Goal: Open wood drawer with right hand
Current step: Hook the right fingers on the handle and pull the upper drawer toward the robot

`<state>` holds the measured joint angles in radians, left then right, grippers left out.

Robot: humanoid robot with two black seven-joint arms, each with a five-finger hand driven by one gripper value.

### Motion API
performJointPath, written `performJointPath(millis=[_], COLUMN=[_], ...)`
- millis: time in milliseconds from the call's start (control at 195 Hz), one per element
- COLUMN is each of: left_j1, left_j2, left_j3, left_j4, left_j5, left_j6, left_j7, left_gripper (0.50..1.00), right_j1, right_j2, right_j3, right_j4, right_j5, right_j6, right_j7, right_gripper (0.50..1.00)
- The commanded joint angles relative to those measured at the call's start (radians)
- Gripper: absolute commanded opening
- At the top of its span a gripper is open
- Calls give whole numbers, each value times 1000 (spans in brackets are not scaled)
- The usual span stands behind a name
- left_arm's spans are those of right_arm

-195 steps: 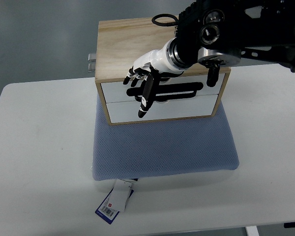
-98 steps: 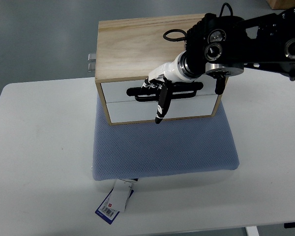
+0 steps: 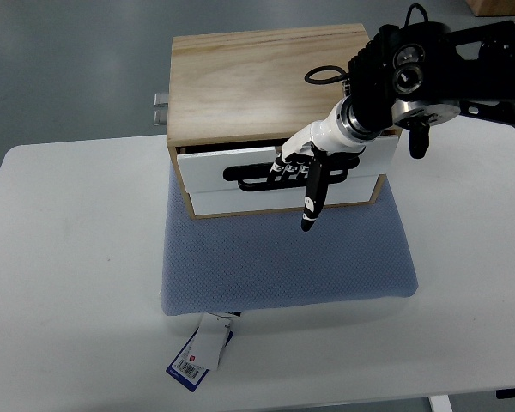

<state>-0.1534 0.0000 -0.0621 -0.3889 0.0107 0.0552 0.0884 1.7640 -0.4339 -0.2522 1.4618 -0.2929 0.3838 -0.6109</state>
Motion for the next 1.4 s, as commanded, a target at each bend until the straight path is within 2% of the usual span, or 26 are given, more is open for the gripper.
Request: performJointPath(millis=[0,466,722,727,803,1008,1397], left_j1=[0,0,0,0,0,0,-5], left_j2=[0,0,0,0,0,0,0], left_j3=[1,-1,-1,1,1,1,1], left_j4=[1,10,12,12,12,12,10], left_j5=[0,0,0,2,0,2,2], left_j6=[0,0,0,0,0,0,0], left_j7=[1,-1,1,1,1,-1,1], left_gripper=[1000,1000,1000,1000,1000,1000,1000], right_j1=[12,14,14,14,14,17,38], right_j2=[-13,-9,-19,-34,-48,-95,-171], right_j3=[4,30,42,42,42,42,44], right_j4=[25,49,75,84,98,141,210], right_j5=[34,126,185,193,207,228,250], right_j6=[23,102,161,180,201,227,227], right_j7=[0,0,0,0,0,0,0], right_gripper=[942,942,942,942,942,944,942])
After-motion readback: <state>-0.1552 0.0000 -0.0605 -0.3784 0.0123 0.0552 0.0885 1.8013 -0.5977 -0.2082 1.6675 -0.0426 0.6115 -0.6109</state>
